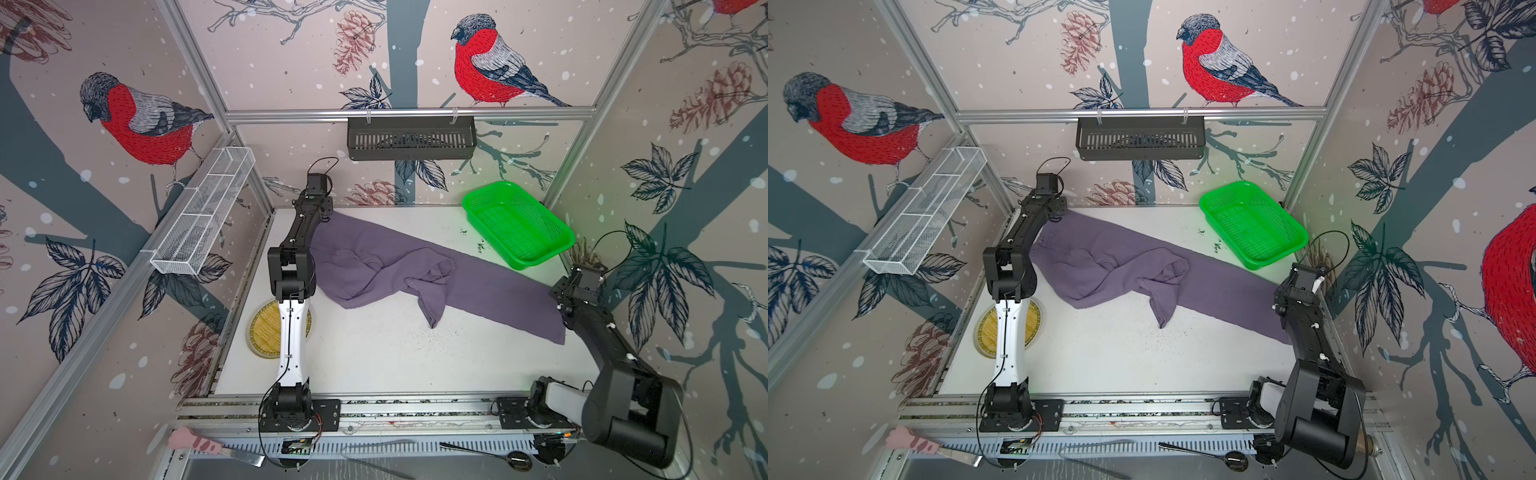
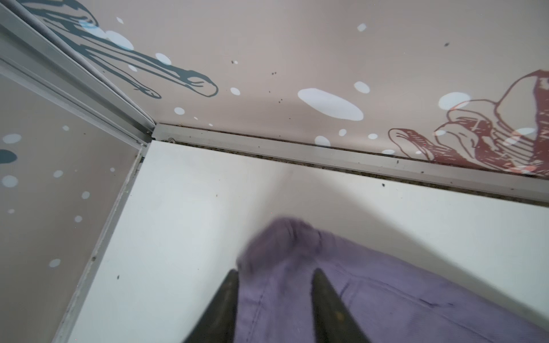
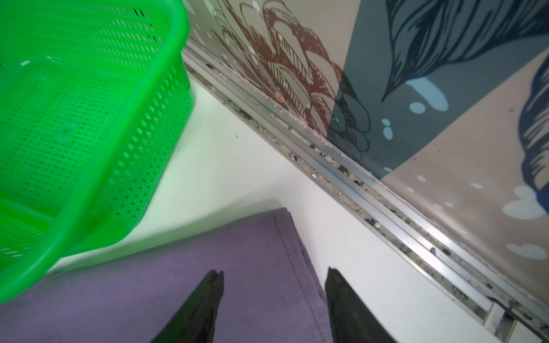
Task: Fold and stack the trousers
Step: Flatten out the trousers at the center of the table.
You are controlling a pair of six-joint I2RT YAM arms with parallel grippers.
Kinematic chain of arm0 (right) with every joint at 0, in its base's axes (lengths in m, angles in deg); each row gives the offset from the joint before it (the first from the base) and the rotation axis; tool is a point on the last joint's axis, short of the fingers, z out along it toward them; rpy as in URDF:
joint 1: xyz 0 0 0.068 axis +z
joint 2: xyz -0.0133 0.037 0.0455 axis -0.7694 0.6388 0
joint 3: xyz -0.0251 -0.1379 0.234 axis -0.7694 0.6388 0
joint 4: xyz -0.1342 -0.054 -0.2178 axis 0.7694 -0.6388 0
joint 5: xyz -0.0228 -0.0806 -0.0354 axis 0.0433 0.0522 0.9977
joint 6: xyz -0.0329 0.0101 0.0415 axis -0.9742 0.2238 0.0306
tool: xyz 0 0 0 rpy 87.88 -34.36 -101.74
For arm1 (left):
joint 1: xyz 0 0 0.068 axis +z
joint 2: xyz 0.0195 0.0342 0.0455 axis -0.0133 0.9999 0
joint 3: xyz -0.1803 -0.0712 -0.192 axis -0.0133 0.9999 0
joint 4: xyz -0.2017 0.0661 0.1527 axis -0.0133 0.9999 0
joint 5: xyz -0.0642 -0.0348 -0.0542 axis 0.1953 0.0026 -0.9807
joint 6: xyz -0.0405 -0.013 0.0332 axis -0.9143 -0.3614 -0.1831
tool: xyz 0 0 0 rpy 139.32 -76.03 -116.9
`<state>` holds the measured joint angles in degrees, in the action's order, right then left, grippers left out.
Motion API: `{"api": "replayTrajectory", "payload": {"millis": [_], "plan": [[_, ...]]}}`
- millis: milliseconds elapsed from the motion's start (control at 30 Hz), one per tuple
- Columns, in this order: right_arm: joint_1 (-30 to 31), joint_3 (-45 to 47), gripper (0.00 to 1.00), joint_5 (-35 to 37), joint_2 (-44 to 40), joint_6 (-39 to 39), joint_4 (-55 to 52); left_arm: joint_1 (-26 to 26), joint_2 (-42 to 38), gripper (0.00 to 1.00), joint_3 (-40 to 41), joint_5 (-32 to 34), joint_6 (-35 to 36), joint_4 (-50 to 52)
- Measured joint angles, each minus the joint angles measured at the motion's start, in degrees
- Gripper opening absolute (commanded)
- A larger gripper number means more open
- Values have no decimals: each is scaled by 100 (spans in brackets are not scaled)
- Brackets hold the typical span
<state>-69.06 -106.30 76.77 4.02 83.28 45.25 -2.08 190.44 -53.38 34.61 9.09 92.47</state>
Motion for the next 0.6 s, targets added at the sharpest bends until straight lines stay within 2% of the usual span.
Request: {"api": "replayTrajectory", "payload": {"millis": [33,100,367,467,600], "plan": [[0,-66,69,-44,-20,-7,-17,0,-46,73,0,-70,4,0],[42,-221,74,-251,-31,-44,-120,-2,-166,83,0,-68,9,0],[807,-531,79,-1165,-533,-188,-511,87,-955,92,247,-210,94,203],[1405,-605,80,-1519,-619,-168,-627,116,-1506,93,868,-254,37,361],[2455,-612,80,-1803,-627,7,-656,144,-2546,93,2258,-413,-166,437]]}}
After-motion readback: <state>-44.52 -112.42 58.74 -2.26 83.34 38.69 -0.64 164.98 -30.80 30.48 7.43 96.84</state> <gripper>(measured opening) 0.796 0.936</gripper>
